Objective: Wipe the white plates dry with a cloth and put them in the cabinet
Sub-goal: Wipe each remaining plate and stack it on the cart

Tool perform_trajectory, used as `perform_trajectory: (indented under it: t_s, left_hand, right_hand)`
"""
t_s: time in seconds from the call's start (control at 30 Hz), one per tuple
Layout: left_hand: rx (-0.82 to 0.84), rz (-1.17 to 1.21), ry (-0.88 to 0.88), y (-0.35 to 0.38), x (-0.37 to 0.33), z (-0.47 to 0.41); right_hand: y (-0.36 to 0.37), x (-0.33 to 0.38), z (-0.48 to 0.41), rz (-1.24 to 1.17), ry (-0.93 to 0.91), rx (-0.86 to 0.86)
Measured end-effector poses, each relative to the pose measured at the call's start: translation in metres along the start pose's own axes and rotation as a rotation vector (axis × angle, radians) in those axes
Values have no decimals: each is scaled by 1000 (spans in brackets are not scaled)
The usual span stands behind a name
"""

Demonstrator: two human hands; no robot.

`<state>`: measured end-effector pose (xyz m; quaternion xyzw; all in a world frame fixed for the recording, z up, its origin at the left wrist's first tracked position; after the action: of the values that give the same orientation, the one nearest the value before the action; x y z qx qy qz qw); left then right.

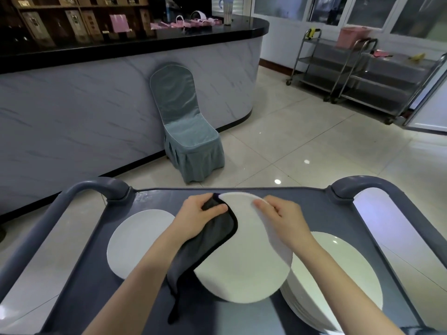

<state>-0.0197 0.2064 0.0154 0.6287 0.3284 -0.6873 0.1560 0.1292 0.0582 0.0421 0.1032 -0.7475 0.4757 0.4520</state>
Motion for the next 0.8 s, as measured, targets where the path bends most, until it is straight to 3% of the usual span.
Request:
perform_trajectory:
  t_s: [0.07, 0.13, 0.23, 0.33, 0.43, 0.53, 0.63, 0.8]
  left_hand:
    - [119, -81, 30, 12, -5, -1]
    - [109, -21, 30, 14, -6, 2]
    - [-154, 158, -17, -2, 7, 9]
    - [-464, 402, -113, 0, 28, 27]
    - [-624, 520, -178, 9, 38, 41]
    - [-615, 493, -193, -2, 38, 41]
    - [-506, 251, -99, -20, 25, 31]
    - [36, -82, 128, 20, -16, 13]
  right_hand:
    - [10, 11, 0, 87, -77, 77]
    - [4, 11, -1, 75, -67, 49]
    - [-22, -9, -1, -61, 108, -141]
    - [-24, -31, 18, -333, 370, -447]
    - [7, -46, 49, -577, 559, -625]
    - [17, -52, 46, -527, 538, -451]
    - [-8, -37, 19, -302, 288, -253]
    - [3, 15, -10, 107, -37, 280]
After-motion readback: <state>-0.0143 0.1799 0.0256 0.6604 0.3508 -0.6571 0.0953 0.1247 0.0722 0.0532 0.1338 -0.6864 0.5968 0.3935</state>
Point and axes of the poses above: each hand's wrist, its own z-axis away from the middle knuckle, its own y-axis out of the palm, x = y × z, the point moved 8 cm from there along -z, towards the middle knuckle, and after that the axes turned 8 degrees about z, right-handed, at the moved point
